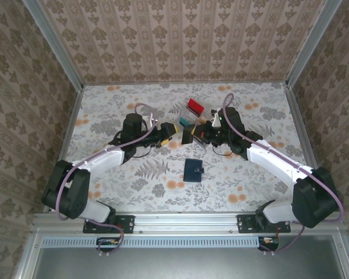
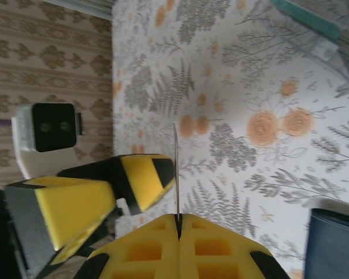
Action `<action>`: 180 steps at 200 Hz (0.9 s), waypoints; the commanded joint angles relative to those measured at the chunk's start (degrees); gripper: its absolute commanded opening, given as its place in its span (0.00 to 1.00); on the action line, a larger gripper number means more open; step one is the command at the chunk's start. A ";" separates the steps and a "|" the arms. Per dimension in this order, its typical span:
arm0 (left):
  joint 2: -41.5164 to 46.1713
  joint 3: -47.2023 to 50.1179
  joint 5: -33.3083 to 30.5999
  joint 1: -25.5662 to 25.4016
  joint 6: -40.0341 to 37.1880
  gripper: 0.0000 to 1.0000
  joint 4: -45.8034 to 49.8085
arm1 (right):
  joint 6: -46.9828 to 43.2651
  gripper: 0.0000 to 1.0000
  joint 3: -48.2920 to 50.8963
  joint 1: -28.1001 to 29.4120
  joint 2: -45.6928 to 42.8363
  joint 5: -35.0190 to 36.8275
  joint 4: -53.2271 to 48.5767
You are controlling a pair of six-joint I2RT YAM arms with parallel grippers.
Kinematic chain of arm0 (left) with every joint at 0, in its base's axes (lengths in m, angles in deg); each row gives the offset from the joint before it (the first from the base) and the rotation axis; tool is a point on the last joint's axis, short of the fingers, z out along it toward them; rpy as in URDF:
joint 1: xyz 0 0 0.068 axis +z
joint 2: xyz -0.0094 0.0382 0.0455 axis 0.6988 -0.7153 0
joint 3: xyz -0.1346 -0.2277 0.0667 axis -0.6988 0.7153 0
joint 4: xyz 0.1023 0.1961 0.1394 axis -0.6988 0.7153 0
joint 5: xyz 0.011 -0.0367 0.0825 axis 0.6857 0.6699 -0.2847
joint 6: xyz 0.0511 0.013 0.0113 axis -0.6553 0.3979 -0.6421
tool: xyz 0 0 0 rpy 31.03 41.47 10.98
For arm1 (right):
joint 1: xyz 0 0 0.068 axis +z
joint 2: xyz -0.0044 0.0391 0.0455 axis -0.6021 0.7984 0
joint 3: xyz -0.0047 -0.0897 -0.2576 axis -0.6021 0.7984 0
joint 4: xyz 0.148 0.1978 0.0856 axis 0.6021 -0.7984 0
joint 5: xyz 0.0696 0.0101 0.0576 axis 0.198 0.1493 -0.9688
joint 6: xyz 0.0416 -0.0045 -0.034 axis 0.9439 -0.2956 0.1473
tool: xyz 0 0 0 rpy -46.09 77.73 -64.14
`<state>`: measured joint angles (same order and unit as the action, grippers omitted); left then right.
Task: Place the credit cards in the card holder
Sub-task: Open the card holder at the center of the table.
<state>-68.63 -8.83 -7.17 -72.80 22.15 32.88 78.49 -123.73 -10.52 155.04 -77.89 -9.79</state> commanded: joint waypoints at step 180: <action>0.25 0.86 4.60 -4.10 14.10 0.00 -19.13 | 10.02 0.19 3.56 -1.62 2.33 -18.01 21.73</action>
<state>-70.38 -8.64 -1.62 -75.11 35.94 13.43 87.47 -120.99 -12.14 157.99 -92.07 7.52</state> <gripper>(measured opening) 0.048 0.228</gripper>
